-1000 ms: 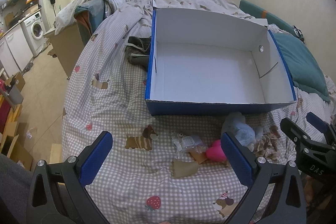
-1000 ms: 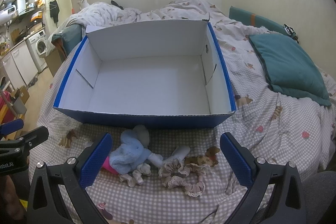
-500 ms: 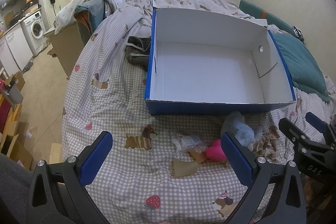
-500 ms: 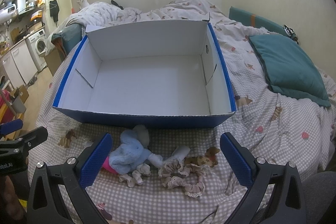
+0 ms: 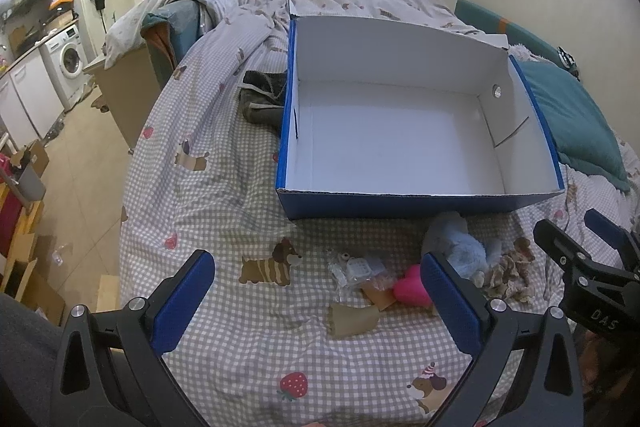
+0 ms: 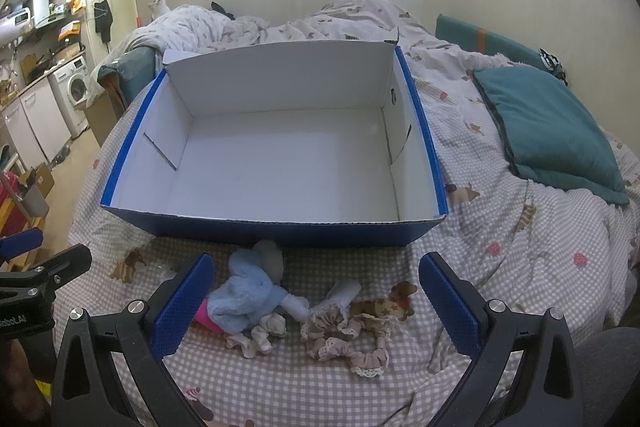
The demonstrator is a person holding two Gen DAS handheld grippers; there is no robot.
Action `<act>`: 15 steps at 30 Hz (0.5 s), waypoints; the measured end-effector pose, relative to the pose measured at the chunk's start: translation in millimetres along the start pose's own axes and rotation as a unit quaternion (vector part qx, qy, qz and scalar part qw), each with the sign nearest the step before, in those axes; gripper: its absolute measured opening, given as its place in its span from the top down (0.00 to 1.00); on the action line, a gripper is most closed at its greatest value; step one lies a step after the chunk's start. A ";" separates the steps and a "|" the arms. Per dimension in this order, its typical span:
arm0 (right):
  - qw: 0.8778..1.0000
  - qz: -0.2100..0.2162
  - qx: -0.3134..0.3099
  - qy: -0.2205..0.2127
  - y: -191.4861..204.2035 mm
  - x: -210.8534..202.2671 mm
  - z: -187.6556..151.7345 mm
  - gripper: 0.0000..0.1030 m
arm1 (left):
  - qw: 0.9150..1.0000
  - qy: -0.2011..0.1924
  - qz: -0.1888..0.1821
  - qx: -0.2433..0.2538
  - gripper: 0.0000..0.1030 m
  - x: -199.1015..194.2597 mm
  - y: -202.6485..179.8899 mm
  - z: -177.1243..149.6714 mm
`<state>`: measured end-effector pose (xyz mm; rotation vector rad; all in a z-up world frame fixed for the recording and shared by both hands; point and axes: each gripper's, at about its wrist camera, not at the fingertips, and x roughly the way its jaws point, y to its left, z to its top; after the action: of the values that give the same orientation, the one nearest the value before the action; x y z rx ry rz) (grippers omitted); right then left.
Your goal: Organize soft objects
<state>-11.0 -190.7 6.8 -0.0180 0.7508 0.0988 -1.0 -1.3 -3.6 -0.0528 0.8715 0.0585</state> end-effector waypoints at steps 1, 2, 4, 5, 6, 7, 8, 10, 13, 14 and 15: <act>1.000 0.000 0.000 0.000 0.1 -0.2 0.1 0.00 | 1.000 0.000 0.000 0.000 0.00 0.0 0.1 0.2; 1.000 -0.001 0.000 0.000 0.3 -0.1 0.4 0.00 | 1.000 0.000 0.001 0.000 0.00 0.1 0.2 0.3; 1.000 -0.001 -0.001 -0.001 -0.2 0.0 0.1 0.00 | 1.000 0.000 0.000 -0.001 0.00 0.1 0.4 0.1; 1.000 -0.001 -0.001 -0.001 0.4 -0.2 0.2 0.00 | 1.000 0.001 0.000 -0.002 0.00 -0.1 0.3 0.1; 1.000 -0.001 -0.001 0.000 0.5 -0.2 0.4 0.00 | 1.000 0.000 0.000 -0.002 0.00 -0.3 0.1 0.0; 1.000 -0.001 -0.002 0.000 0.4 -0.4 0.3 0.00 | 1.000 0.000 0.000 -0.002 0.00 -0.6 0.4 0.2; 1.000 -0.001 -0.002 0.000 0.6 -0.5 0.4 0.00 | 1.000 -0.001 0.000 -0.002 0.00 -1.5 0.8 0.9; 1.000 -0.002 -0.003 0.000 0.9 -0.9 0.8 0.00 | 1.000 -0.001 0.000 -0.003 0.00 -2.0 0.7 0.9; 1.000 -0.002 -0.003 0.000 1.2 -0.7 0.7 0.00 | 1.000 -0.001 0.000 -0.002 0.00 -2.0 0.8 0.8; 1.000 -0.001 -0.003 0.000 1.2 -0.2 0.4 0.00 | 1.000 -0.001 0.000 -0.002 0.00 -2.0 0.7 0.8; 1.000 -0.001 -0.003 0.000 1.0 -0.8 0.5 0.00 | 1.000 -0.001 0.000 -0.002 0.00 -2.1 0.8 0.8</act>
<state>-11.3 -189.7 7.7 -0.0239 0.7498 0.0986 -1.8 -0.6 -1.5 -0.0569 0.8703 0.0604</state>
